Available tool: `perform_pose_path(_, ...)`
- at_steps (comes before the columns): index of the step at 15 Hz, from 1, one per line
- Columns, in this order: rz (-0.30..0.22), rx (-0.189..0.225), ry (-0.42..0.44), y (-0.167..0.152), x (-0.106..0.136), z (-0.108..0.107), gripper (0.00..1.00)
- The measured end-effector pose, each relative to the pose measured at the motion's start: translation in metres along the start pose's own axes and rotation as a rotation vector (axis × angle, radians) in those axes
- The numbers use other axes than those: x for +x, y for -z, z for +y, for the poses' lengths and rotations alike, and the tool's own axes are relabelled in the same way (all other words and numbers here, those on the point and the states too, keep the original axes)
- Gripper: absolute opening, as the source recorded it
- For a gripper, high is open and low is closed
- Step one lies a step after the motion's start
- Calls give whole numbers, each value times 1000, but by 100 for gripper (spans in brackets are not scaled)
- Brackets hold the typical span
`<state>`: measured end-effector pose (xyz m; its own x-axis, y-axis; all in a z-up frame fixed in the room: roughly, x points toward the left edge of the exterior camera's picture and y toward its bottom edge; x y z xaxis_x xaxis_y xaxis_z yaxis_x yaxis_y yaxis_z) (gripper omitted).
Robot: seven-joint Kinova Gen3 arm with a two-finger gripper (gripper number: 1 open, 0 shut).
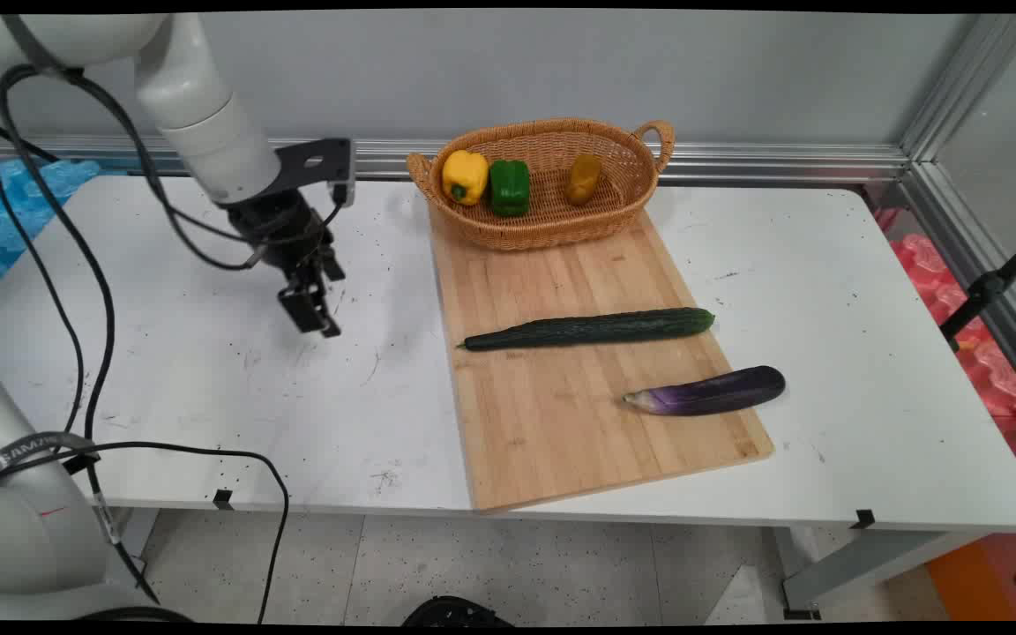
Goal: Pick up the potato from the vegetable basket
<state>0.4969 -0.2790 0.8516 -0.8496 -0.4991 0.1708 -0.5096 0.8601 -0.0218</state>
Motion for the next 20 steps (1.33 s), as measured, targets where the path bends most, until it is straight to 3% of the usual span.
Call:
perform_pose_path(4,67,49,-9,6,33,-21,100)
perform_pose_path(12,274,168,-6,30,131,-89,100)
perform_pose_path(20,406,206,23,2,199,-146,100)
